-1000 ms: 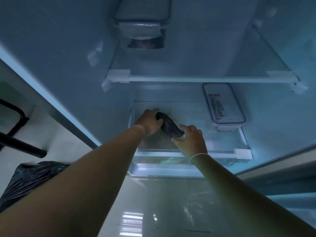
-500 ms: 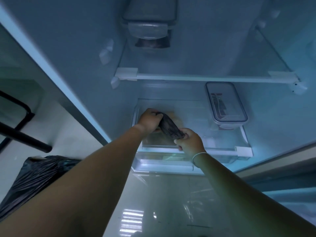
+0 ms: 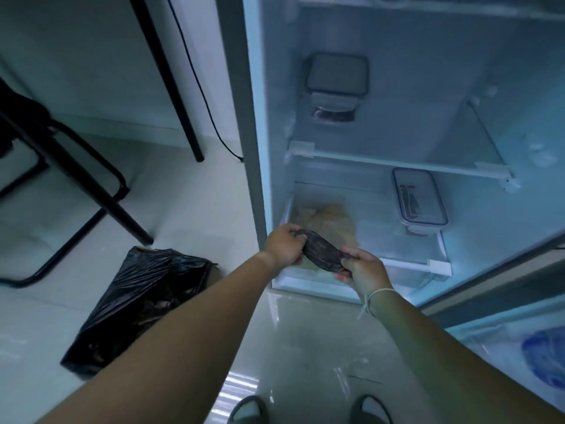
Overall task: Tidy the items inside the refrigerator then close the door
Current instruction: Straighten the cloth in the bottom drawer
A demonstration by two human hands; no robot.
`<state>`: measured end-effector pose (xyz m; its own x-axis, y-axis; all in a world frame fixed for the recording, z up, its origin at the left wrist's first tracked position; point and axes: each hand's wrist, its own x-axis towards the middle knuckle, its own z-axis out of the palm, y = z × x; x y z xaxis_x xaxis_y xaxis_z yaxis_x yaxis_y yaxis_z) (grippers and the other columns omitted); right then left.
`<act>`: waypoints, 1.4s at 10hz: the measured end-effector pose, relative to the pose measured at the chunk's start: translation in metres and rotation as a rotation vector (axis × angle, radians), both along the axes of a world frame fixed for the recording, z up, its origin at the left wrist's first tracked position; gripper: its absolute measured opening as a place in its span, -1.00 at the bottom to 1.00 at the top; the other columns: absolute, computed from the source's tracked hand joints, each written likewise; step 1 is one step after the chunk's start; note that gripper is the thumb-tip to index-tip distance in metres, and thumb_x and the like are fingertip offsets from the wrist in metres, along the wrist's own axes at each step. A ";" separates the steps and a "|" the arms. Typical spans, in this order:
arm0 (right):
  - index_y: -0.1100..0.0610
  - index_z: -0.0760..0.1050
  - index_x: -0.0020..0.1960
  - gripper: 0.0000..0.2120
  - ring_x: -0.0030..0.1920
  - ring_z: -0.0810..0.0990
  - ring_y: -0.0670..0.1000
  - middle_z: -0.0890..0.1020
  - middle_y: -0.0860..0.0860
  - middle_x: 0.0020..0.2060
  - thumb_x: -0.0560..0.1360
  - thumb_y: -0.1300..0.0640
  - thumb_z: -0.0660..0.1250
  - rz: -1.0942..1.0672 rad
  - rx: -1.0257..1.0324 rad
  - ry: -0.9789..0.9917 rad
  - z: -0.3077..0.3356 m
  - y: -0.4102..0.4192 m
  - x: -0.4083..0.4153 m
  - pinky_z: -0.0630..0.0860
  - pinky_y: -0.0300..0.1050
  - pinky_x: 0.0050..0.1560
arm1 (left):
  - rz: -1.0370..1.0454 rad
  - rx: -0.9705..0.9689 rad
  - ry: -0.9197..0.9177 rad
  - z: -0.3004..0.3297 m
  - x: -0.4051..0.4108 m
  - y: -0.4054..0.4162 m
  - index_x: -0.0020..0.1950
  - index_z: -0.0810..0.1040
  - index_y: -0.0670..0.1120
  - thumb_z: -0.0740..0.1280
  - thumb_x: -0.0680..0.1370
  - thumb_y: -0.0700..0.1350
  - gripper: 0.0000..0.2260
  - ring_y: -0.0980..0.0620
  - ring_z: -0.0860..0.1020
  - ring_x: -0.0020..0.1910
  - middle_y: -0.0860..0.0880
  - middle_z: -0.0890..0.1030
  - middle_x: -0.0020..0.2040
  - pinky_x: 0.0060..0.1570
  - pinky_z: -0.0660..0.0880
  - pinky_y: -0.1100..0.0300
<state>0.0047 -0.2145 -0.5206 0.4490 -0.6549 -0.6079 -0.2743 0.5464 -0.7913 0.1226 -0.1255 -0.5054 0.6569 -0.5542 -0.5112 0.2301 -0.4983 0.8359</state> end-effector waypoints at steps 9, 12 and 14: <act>0.22 0.32 0.41 -0.55 -0.22 0.52 0.02 0.39 0.16 0.38 0.54 0.42 0.10 0.518 0.103 0.021 -0.005 0.226 0.133 0.53 -0.10 -0.04 | 0.601 0.184 0.063 -0.025 0.096 0.268 -0.31 0.36 -0.06 0.13 0.56 -0.30 -0.73 0.06 0.45 -0.33 -0.03 0.43 -0.29 0.05 0.50 0.05; 0.24 0.42 0.31 -0.63 -0.35 0.43 0.01 0.50 0.07 -0.22 0.54 0.37 0.11 0.399 -0.081 0.097 0.023 0.146 0.097 0.56 -0.19 -0.26 | 0.511 0.067 0.046 0.021 0.090 0.219 -0.28 0.36 0.00 0.12 0.57 -0.29 -0.72 0.04 0.41 -0.36 -0.03 0.41 -0.30 -0.29 0.43 0.19; 0.26 0.46 0.28 -0.65 -0.27 0.50 0.10 0.54 0.13 -0.15 0.53 0.37 0.14 0.304 -0.200 0.111 0.057 0.085 0.059 0.49 -0.15 -0.29 | 0.394 0.034 0.019 0.064 0.061 0.172 -0.27 0.36 0.02 0.14 0.56 -0.31 -0.72 0.02 0.43 -0.32 -0.04 0.42 -0.21 -0.15 0.48 0.13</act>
<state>0.0634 -0.1296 -0.4632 0.5795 -0.6127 -0.5373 -0.4899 0.2650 -0.8305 0.1841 0.0466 -0.4415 0.8065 -0.2442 -0.5385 0.4241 -0.3956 0.8146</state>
